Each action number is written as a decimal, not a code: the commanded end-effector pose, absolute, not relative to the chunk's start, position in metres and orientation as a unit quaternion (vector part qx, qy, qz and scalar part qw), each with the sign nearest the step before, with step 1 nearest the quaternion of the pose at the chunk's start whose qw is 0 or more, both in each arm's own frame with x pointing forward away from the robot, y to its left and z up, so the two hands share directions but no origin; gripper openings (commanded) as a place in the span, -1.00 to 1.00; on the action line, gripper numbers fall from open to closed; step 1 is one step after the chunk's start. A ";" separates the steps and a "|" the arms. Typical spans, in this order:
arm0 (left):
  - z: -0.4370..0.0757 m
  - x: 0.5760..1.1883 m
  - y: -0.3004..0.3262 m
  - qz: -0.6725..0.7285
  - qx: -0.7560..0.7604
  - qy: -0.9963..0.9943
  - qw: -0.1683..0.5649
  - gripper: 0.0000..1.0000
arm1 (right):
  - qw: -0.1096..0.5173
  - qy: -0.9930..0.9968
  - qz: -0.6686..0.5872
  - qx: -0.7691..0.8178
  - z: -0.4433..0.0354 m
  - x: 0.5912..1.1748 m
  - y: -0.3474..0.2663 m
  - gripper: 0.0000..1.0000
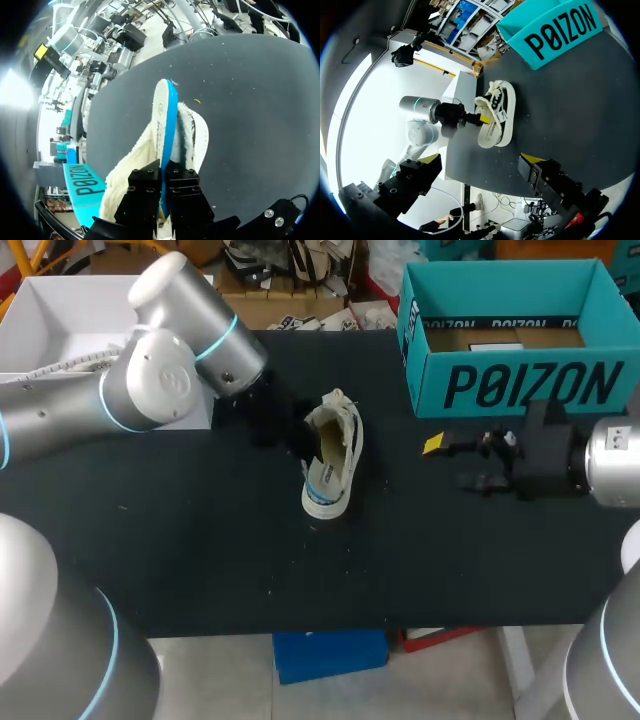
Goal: Take the shoe out of the shoebox, open the shoe tongue, remove and reinsert the insole, then place the shoe into the shoebox
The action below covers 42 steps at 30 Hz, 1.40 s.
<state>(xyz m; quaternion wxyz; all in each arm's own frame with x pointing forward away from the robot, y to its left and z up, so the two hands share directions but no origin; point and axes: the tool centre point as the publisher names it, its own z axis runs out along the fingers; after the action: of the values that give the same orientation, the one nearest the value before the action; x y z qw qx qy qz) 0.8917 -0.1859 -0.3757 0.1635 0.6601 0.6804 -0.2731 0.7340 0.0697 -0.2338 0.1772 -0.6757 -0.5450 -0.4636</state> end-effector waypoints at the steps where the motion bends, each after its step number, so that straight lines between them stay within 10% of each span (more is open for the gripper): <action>1: -0.378 0.894 -0.189 -0.267 0.658 0.684 0.165 -1.00 | 0.176 -0.545 -0.463 -0.677 -0.234 0.734 0.071 1.00; 6: -0.379 0.897 -0.191 -0.268 0.654 0.687 0.166 -1.00 | 0.176 -0.545 -0.463 -0.677 -0.234 0.734 0.071 1.00; 10: -0.373 0.893 -0.192 -0.276 0.651 0.687 0.169 0.38 | 0.176 -0.545 -0.463 -0.677 -0.234 0.734 0.071 1.00; 15: -0.359 0.880 -0.188 -0.292 0.650 0.680 0.173 0.87 | 0.176 -0.545 -0.463 -0.677 -0.234 0.734 0.071 1.00; 25: -0.348 0.854 -0.178 -0.313 0.652 0.670 0.169 0.56 | 0.176 -0.545 -0.463 -0.677 -0.234 0.734 0.071 1.00; 32: -0.350 0.845 -0.179 -0.319 0.655 0.666 0.160 -0.07 | 0.176 -0.545 -0.463 -0.677 -0.234 0.734 0.071 1.00; 42: -0.357 0.840 -0.178 -0.317 0.661 0.664 0.145 -0.25 | 0.176 -0.545 -0.463 -0.677 -0.234 0.734 0.071 1.00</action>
<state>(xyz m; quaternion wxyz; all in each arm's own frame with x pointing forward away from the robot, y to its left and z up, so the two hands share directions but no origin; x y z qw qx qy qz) 0.8390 -0.1771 -0.3560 0.1468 0.6604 0.6643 -0.3179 0.7339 0.0696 -0.2337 0.1772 -0.6757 -0.5450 -0.4636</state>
